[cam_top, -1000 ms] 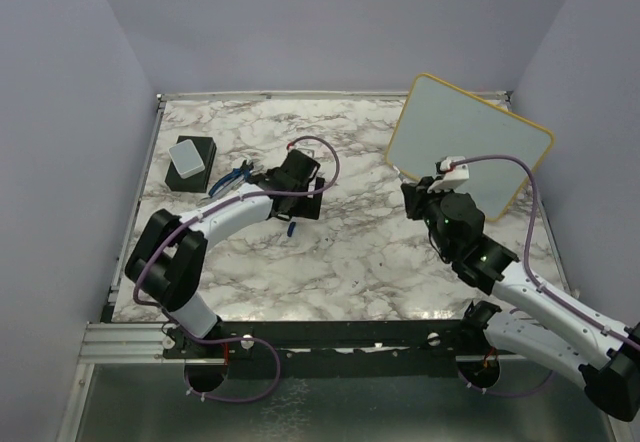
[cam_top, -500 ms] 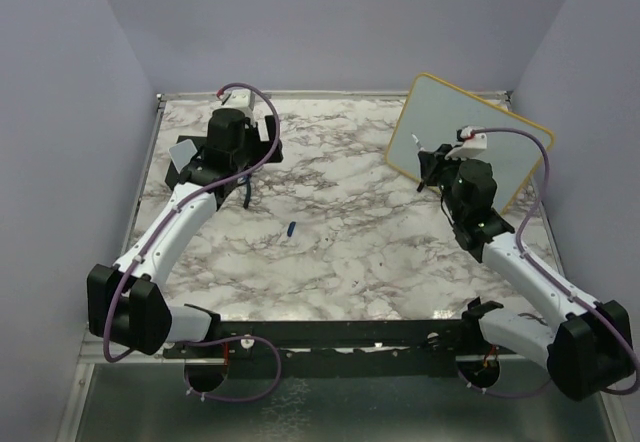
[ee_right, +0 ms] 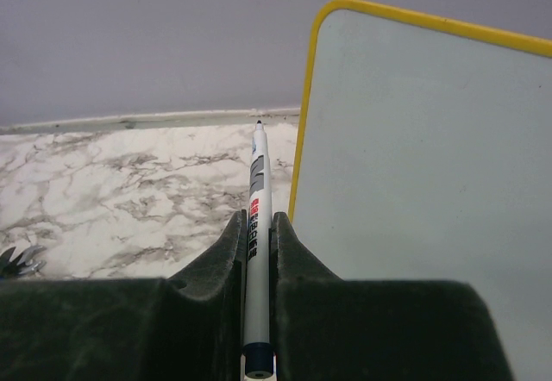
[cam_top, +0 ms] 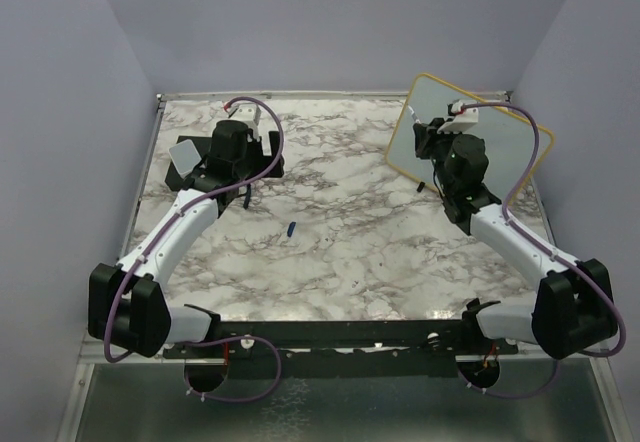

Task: Write a sentence on the whiteboard
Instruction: Place the pen cap at the center of the board, then move the whiteboard to the center of the board.

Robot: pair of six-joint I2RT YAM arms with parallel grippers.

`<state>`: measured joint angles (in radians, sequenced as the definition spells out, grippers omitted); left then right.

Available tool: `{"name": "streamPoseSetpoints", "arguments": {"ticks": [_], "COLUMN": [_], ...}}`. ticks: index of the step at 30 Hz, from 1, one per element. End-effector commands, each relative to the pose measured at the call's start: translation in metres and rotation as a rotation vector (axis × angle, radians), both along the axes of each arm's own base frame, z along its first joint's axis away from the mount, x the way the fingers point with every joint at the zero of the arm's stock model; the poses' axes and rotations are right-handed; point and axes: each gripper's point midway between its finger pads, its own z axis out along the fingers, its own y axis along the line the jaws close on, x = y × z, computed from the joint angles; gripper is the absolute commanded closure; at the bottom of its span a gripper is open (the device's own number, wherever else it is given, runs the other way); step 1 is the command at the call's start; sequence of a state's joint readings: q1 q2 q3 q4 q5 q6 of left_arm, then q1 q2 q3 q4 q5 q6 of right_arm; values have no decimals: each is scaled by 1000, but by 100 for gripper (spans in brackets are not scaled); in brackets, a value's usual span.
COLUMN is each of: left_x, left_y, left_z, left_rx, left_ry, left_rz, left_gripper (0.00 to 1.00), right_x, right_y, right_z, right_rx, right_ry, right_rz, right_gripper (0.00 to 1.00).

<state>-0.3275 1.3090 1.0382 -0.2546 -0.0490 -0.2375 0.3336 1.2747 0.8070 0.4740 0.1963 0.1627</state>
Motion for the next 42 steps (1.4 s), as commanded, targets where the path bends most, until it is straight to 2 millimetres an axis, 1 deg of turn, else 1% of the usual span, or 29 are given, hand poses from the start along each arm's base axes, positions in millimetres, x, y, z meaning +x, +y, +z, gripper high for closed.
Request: {"name": "streamPoseSetpoints", "arguments": {"ticks": [1, 3, 5, 7, 9, 11, 12, 13, 14, 17, 21, 24, 26, 29, 31, 32, 34, 36, 42], "left_x": [1, 2, 2, -1, -8, -17, -19, -21, -23, -29, -40, -39, -38, -34, -28, -24, -17, -13, -5], "left_y": [-32, -40, -51, -69, -93, -125, -139, -155, -169, -211, -270, -304, -323, -348, -361, -366, -371, -375, -387], "left_z": [16, 17, 17, 17, 12, 7, 6, -6, -9, -27, -56, -73, -82, -97, -110, -120, -135, -145, -164], "left_rx": [-95, -117, -144, -184, -215, -254, -284, -309, -332, -317, -318, -318, -296, -264, -232, -210, -177, -154, -66], "left_ry": [-42, -44, -42, -36, -34, -61, -82, -74, -89, -138, -154, -159, -166, -176, -179, -171, -156, -153, -147], "left_rz": [-151, -178, -187, -201, -199, -215, -212, -223, -239, -271, -342, -376, -396, -437, -451, -451, -444, -441, -462], "left_gripper": [5, 8, 11, 12, 12, 13, 14, 16, 17, 18, 18, 20, 21, 21, 21, 23, 25, 27, 32], "right_x": [13, 11, 4, -4, -15, -25, -31, -36, -42, -60, -78, -88, -92, -96, -98, -99, -102, -104, -108], "right_y": [-11, -10, -6, -5, -7, -12, -16, -21, -25, -35, -41, -46, -46, -47, -48, -48, -48, -48, -51], "right_z": [13, 16, 24, 34, 42, 49, 54, 58, 62, 77, 92, 98, 99, 99, 98, 97, 100, 101, 103], "right_rx": [-10, -4, 6, 18, 29, 35, 38, 41, 44, 58, 92, 114, 123, 130, 133, 135, 139, 142, 151], "right_ry": [-46, -56, -74, -85, -89, -89, -91, -91, -94, -113, -138, -156, -161, -164, -165, -167, -180, -186, -201], "right_rz": [-54, -45, -13, 8, 12, 1, -9, -23, -36, -64, -67, -74, -68, -67, -72, -71, -65, -61, -71], "right_gripper": [100, 100, 100, 100, 100, 100, 100, 100, 100, 100, 99, 99, 99, 99, 99, 99, 99, 99, 99]}}
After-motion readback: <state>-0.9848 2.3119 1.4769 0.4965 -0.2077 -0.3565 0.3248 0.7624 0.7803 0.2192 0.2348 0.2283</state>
